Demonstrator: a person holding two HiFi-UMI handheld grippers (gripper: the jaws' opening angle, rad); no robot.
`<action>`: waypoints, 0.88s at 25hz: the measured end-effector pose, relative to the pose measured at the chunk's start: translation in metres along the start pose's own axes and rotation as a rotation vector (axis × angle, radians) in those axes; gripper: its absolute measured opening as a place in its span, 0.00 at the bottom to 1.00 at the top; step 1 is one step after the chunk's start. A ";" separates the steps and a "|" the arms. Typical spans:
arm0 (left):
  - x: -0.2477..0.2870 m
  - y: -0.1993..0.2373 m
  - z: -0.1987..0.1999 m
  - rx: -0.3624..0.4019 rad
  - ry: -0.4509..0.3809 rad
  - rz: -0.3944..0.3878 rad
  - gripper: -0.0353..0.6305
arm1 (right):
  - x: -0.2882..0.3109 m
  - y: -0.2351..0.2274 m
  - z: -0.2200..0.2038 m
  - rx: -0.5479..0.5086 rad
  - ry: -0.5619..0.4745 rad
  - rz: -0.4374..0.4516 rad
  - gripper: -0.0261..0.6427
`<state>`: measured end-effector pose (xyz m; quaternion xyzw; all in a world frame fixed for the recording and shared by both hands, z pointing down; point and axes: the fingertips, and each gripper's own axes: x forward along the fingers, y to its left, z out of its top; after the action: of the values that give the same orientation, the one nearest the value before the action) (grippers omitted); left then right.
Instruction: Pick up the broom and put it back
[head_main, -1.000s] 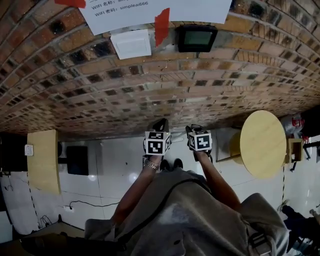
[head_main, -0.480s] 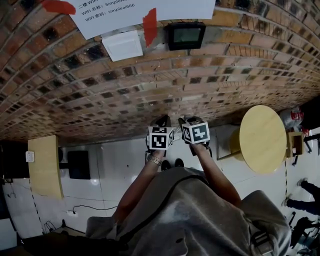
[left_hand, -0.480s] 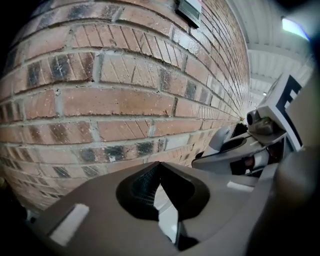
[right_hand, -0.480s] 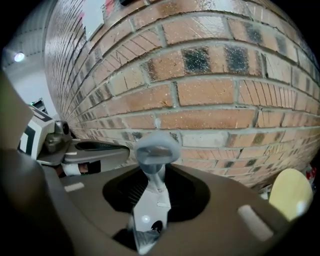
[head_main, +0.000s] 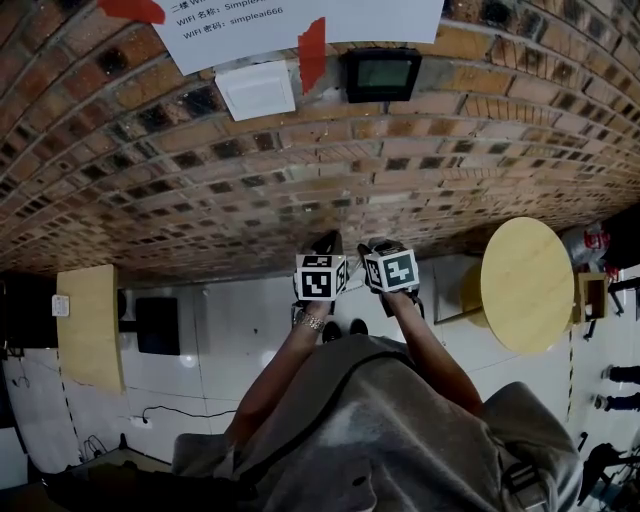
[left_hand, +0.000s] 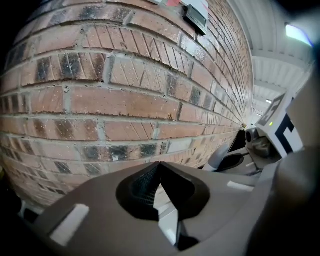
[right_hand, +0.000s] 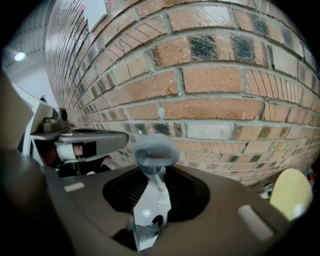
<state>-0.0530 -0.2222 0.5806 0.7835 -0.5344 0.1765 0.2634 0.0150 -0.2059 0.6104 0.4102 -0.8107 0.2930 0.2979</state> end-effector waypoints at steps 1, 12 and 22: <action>0.000 0.001 0.000 0.000 0.000 0.002 0.02 | 0.004 -0.003 -0.003 0.002 0.006 -0.005 0.19; -0.030 0.035 -0.027 -0.074 -0.004 0.096 0.02 | 0.134 -0.044 -0.100 -0.030 0.223 -0.042 0.19; -0.048 0.046 -0.082 -0.168 0.069 0.194 0.02 | 0.193 -0.089 -0.046 -0.029 0.145 -0.101 0.20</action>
<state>-0.1133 -0.1510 0.6294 0.6968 -0.6113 0.1826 0.3279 0.0075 -0.3111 0.8008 0.4240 -0.7694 0.2946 0.3761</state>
